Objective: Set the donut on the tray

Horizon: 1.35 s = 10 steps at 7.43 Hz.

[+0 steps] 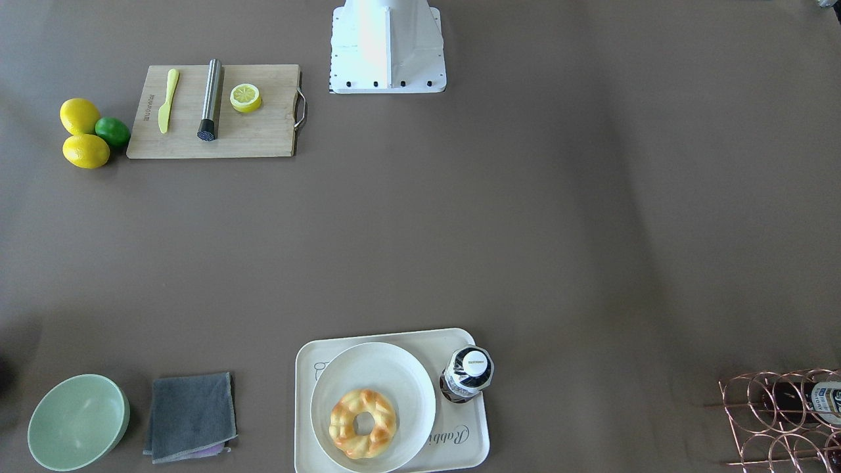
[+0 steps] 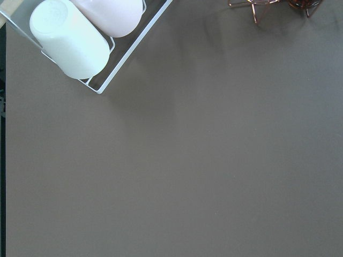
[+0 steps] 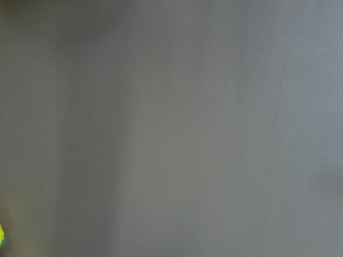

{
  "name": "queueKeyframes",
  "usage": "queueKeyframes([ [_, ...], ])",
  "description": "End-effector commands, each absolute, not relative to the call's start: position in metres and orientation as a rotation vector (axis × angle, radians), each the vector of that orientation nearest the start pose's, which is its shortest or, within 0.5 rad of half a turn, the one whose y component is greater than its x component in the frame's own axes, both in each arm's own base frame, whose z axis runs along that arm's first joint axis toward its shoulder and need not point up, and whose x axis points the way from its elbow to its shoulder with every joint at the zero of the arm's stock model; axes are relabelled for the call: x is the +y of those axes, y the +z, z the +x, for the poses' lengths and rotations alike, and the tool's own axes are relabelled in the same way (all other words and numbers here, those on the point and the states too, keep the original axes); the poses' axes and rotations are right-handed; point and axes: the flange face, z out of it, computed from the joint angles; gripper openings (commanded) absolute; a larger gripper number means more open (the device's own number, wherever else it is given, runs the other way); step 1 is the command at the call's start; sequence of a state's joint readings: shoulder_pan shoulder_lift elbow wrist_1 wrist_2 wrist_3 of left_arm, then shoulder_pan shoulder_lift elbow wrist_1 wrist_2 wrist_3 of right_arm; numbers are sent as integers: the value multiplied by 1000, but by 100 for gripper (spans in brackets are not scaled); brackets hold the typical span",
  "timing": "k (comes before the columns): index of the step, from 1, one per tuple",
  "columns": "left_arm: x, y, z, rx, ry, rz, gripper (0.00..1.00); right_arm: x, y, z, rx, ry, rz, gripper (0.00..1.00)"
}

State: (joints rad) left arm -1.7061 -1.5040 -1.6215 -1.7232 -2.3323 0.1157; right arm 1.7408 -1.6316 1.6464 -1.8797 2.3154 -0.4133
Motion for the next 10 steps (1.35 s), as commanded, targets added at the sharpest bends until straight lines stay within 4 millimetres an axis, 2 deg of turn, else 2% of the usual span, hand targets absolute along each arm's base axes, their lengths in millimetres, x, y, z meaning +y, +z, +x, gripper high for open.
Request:
queueKeyframes([
  [1, -477, 640, -94, 738, 106, 216, 98, -442, 672, 126, -776, -38, -65, 100],
  [3, -488, 632, -84, 739, 129, 219, 98, -453, 671, 111, -765, 1, -51, 100],
  [5, -492, 629, -84, 742, 126, 209, 98, -465, 663, 79, -788, 13, -53, 100],
  [6, -500, 619, -85, 744, 120, 196, 98, -471, 657, 64, -808, 36, -55, 100],
  [7, -503, 615, -85, 747, 116, 186, 98, -473, 659, 55, -815, 37, -56, 100],
  [8, -503, 614, -84, 747, 119, 188, 98, -474, 663, 53, -846, 27, -42, 100],
  [10, -506, 611, -84, 747, 119, 189, 98, -480, 652, 50, -898, 23, -24, 100],
])
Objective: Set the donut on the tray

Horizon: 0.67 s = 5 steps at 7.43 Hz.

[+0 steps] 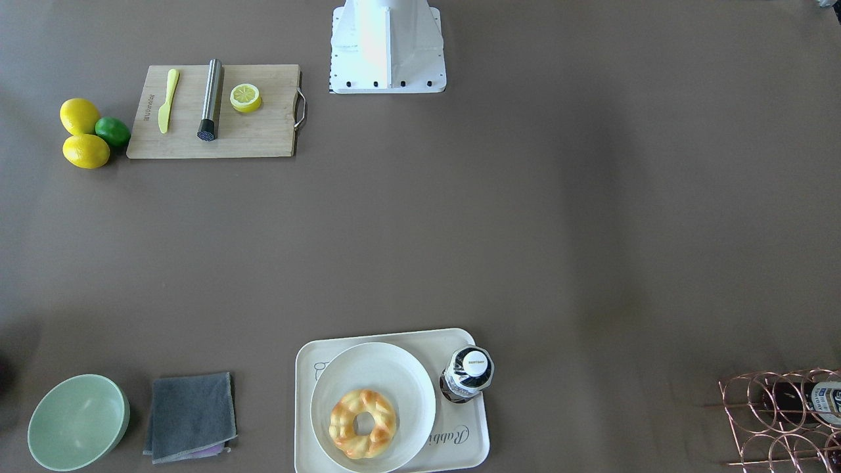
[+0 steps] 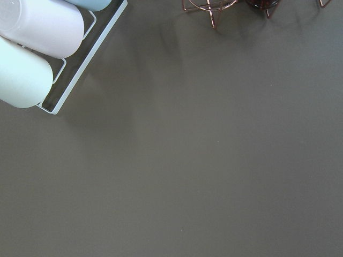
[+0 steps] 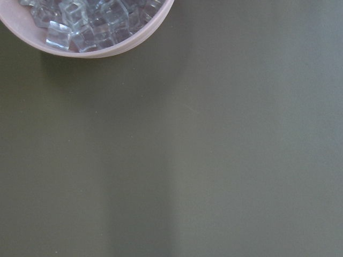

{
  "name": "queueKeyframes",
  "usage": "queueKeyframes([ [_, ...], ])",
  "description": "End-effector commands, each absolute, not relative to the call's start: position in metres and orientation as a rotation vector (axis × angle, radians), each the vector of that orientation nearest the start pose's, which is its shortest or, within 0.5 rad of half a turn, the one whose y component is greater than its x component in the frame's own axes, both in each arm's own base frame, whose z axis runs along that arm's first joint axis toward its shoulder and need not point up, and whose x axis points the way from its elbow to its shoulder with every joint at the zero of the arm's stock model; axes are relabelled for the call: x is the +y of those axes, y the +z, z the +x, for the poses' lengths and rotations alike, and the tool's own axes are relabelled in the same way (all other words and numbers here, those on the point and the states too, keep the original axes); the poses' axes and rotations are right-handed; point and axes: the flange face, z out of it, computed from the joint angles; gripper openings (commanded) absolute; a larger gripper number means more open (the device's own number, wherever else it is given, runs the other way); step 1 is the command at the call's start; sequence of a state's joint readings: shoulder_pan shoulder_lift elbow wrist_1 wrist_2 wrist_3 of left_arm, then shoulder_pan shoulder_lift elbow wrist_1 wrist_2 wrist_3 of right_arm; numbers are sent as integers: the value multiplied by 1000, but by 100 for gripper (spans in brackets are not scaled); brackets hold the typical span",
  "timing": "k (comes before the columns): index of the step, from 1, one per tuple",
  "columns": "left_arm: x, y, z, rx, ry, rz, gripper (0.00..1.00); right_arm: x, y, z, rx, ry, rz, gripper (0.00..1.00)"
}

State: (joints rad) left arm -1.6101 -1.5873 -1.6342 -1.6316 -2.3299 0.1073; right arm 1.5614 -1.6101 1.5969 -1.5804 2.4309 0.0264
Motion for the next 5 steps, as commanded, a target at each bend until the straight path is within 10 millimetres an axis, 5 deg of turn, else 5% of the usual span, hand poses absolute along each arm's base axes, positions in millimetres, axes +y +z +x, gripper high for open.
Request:
queueKeyframes([
  [1, -505, 611, -84, 749, 116, 182, 98, -485, 646, 51, -899, 22, -16, 100],
  [5, -505, 611, -83, 770, 117, 179, 98, -484, 648, 55, -897, 29, -14, 100],
])
